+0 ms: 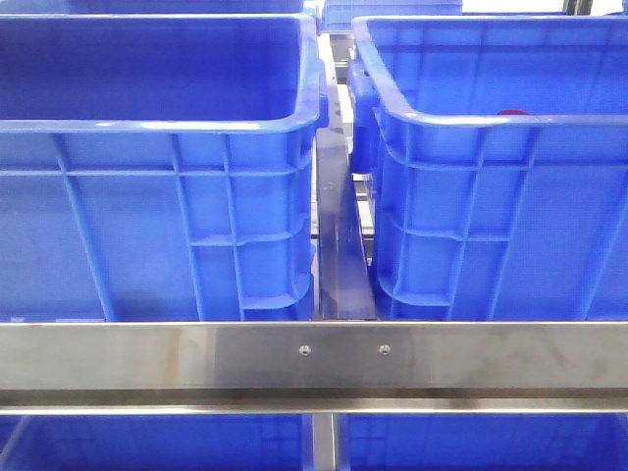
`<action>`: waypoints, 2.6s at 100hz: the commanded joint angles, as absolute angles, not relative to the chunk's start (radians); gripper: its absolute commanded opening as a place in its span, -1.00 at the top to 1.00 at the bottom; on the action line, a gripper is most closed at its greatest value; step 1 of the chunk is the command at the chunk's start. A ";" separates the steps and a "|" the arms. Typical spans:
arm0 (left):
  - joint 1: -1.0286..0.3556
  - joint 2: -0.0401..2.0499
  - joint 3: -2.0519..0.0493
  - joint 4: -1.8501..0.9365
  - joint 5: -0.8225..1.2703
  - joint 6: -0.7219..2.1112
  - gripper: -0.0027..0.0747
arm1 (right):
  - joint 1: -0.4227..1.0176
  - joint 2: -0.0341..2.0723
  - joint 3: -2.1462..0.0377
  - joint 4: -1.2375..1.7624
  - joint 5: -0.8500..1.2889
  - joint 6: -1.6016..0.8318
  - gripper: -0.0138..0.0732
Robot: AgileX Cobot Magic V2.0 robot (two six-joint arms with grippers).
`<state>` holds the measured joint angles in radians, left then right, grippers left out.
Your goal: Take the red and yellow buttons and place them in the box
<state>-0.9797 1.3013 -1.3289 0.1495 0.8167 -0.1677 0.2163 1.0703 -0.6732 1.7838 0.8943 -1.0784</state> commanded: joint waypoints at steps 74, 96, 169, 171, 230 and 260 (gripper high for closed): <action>-0.986 1.267 -1.359 0.150 0.758 -0.169 0.98 | 0.235 1.220 -0.833 1.904 1.063 -1.074 0.01; -0.986 1.267 -1.359 0.150 0.760 -0.169 0.96 | 0.235 1.220 -0.833 1.902 1.071 -1.074 0.26; -0.984 1.239 -1.343 0.285 0.799 -0.279 -0.46 | 0.208 1.215 -0.872 1.900 0.981 -1.201 0.27; -0.984 1.234 -1.337 0.297 0.799 -0.289 -0.46 | 0.203 1.215 -0.874 1.900 0.977 -1.204 0.27; -0.546 0.856 -1.056 0.424 0.776 -0.441 -0.46 | 0.003 1.215 -0.890 1.885 1.059 -1.207 0.27; -0.374 0.557 -0.900 0.420 0.776 -0.439 -0.45 | 0.003 1.215 -0.890 1.883 1.053 -1.207 0.27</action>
